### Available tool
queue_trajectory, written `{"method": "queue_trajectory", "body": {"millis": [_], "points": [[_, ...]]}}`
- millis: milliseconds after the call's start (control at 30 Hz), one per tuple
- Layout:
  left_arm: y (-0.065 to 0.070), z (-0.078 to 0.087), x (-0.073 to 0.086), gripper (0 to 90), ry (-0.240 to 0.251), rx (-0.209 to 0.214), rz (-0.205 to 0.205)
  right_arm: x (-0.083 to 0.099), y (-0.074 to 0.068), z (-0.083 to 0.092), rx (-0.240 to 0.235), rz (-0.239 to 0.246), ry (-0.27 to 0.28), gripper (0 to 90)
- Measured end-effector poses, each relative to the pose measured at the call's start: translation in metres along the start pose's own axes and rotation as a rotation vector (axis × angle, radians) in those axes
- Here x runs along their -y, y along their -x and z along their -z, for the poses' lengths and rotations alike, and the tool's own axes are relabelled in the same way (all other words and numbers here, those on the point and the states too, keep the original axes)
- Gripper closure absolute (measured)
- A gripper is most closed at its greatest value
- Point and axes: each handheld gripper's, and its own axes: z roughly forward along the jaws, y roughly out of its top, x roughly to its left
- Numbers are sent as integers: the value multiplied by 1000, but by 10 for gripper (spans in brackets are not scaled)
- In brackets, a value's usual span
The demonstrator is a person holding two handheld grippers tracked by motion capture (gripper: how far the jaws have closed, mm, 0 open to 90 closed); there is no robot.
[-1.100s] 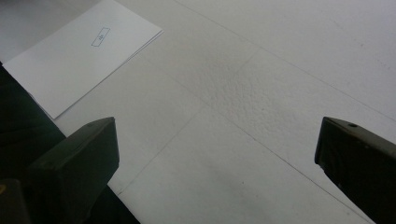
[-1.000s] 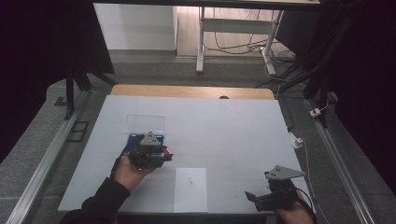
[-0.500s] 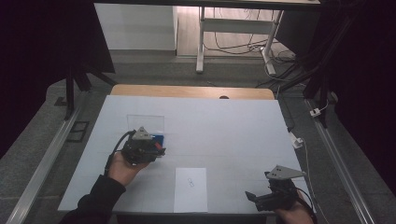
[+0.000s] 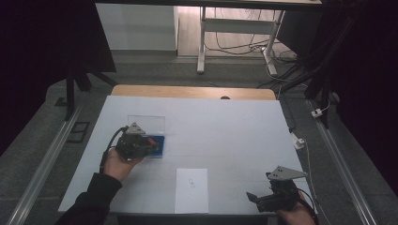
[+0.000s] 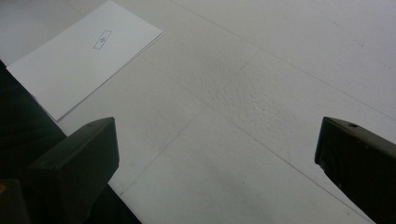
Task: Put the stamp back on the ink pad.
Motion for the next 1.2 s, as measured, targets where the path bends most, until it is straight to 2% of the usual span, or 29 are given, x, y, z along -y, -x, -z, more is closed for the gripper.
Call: {"method": "queue_trajectory", "body": {"millis": [267,600,800,1067,1200], "points": [[-14,-6,1,581,-21,-51,20,0,0,0,1,0,-4,2],[-30,-14,5,581,-50,-87,64,0,0,-1,3,1,-8,2],[-35,-21,7,580,-77,-106,78,0,0,-1,4,4,-11,3],[-36,-30,9,580,-122,-120,66,0,0,-1,3,4,-12,3],[-36,-31,9,578,-119,-121,68,0,0,-1,3,3,-11,3]]}}
